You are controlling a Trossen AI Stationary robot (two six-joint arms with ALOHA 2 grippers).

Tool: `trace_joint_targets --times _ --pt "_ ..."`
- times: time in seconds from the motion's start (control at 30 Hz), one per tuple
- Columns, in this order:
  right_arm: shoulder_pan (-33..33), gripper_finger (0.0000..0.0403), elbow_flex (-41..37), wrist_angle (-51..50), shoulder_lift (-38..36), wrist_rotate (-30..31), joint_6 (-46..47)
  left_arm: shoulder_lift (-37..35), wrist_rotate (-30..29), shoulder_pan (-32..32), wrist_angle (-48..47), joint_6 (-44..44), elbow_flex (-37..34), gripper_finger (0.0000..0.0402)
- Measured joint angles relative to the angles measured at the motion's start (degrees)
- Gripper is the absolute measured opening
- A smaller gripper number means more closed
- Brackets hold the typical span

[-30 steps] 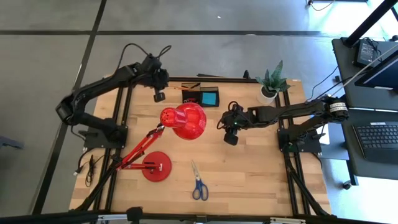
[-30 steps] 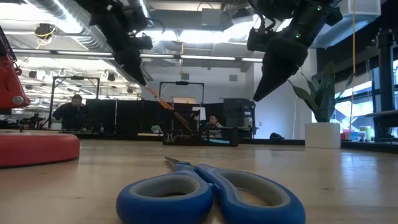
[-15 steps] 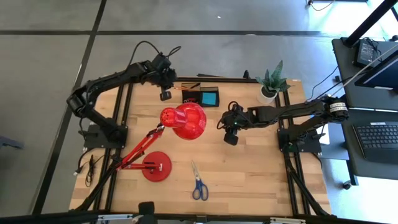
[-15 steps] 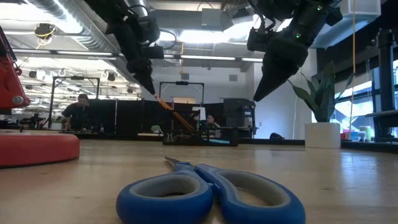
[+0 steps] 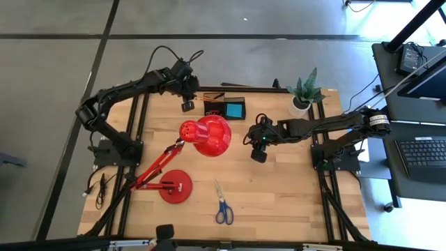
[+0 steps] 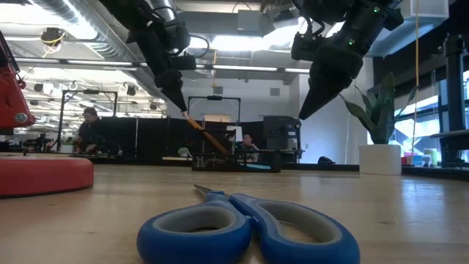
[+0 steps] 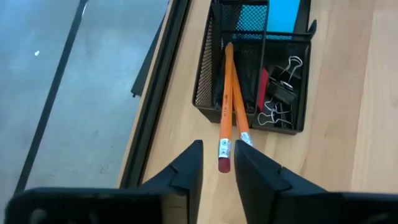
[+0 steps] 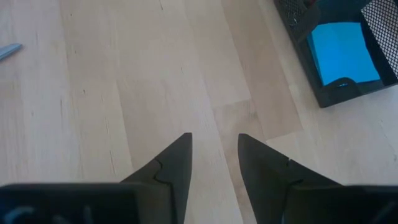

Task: Pick and place office supplies into organizer
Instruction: Put the scissors into the desk organizer

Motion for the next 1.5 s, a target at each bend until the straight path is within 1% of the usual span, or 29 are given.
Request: trace_joint_targets --times 0.17,0.33,0.5,0.63,0.83,0.93,1.03,1.1,1.17,1.3,1.4,1.5 --pt "0.0 0.0132 0.0 0.0 0.0 0.0 0.08 -0.99 0.45 0.0 -0.15 0.21 0.0 0.0105" --pt "0.0 0.0132 0.0 0.0 0.0 0.0 0.08 -3.83 5.26 -2.35 -0.97 4.14 0.0 0.0111" --pt "0.02 0.0132 0.0 0.0 0.0 0.0 1.36 -6.15 6.11 -7.51 -1.02 5.32 0.0 0.0108" --pt "0.11 0.0132 0.0 0.0 0.0 0.0 1.57 -6.12 8.94 -12.27 -1.01 4.64 -0.46 0.0107" --pt "0.24 0.0132 0.0 -0.02 0.02 -0.02 3.07 -5.92 9.92 -21.13 0.4 4.4 -4.6 0.0107" --pt "0.41 0.0132 0.0 -0.01 0.02 -0.02 3.09 -5.93 11.84 -26.8 4.93 5.63 -8.64 0.0106" --pt "0.39 0.0132 0.0 0.02 0.02 -0.02 3.18 -5.92 11.96 -32.88 10.5 11.11 -13.18 0.0109" --pt "0.39 0.0132 0.0 0.02 0.02 -0.02 3.94 -5.92 11.83 -36.51 15.07 14.53 -16.37 0.0112" --pt "0.39 0.0132 0.0 0.01 0.02 -0.04 4.62 -5.92 11.7 -39.75 21.75 15.3 -19.59 0.0116" --pt "0.39 0.0132 0.0 0.02 0.02 -0.04 5.81 -5.86 11.46 -44.07 35.33 12.0 -25.03 0.0122" --pt "0.39 0.0132 0.0 0.04 0.02 -0.07 6.65 -4.68 11.4 -45.33 37.76 8.3 -25.94 0.0125" --pt "0.39 0.0132 0.0 0.13 0.02 -0.27 8.31 -1.77 11.45 -45.73 39.86 7.18 -25.95 0.0125"
